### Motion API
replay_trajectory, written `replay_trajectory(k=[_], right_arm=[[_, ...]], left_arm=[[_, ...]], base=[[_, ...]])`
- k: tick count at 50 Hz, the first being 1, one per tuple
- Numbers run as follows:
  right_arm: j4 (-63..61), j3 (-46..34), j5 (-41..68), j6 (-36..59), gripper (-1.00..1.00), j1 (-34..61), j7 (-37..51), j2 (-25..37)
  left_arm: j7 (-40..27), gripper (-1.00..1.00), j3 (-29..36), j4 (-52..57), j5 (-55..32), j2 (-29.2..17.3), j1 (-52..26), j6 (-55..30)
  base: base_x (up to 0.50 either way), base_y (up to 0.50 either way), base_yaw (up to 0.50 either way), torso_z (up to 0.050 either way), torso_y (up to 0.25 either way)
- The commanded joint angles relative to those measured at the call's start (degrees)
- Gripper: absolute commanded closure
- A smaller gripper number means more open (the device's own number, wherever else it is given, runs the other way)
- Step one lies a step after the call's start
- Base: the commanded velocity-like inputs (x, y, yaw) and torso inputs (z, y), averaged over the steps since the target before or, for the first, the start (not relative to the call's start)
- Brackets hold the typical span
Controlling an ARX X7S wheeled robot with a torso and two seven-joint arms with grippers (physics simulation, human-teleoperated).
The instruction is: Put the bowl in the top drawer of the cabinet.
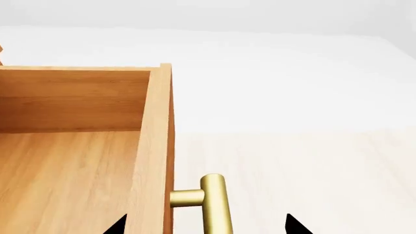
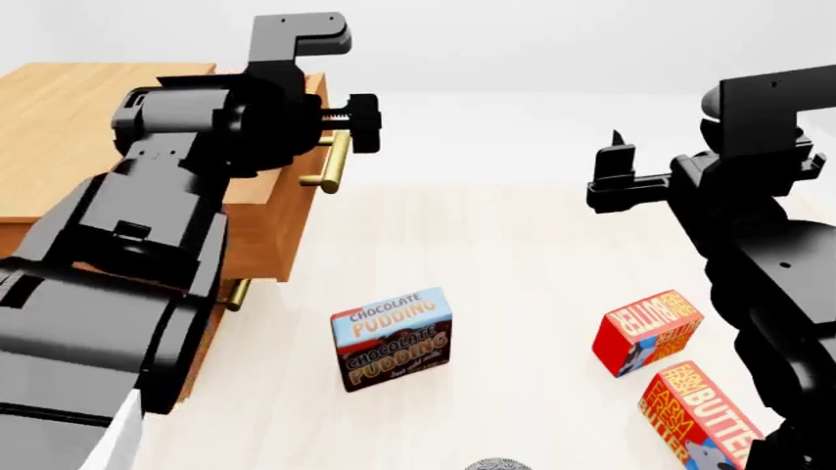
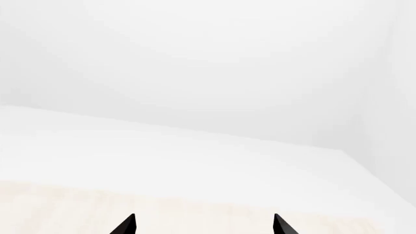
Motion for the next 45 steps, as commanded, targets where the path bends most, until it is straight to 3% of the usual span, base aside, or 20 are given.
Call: replay_trajectory(k=[1,16,24,29,45], right_arm=[[-0.25,1.11,0.58,-0.76,-1.0,-1.46,-0.23,0.16],[0.78,2.57,1.14,-2.83,-1.0,-3.12,-0.7,0.13],[2.31,2.67,1.2,-4.35,-1.0,-3.48,-0.89,-0.43],[2.43,2.32,1.33,-4.46,-1.0,-3.26,-0.85,-0.79],[4.1,2.32,1.42,-6.55,-1.0,-4.47,-1.44,-0.65]], left_arm=[[-2.36,-1.0,14.35,0.32,-19.26,0.43,0.0,1.53],[-6.68,-1.0,36.58,3.59,-44.39,0.43,0.33,4.69],[-8.29,-1.0,44.14,6.24,-53.93,0.4,-0.26,5.92],[-8.84,-1.0,44.18,9.01,-57.06,-0.26,-0.78,5.25],[-20.97,-1.0,36.02,33.44,-67.9,-9.83,0.99,0.6]], base=[[0.0,0.0,0.0,0.0,0.0],[0.0,0.0,0.0,0.0,0.0],[0.0,0.0,0.0,0.0,0.0],[0.0,0.0,0.0,0.0,0.0],[0.0,0.0,0.0,0.0,0.001]])
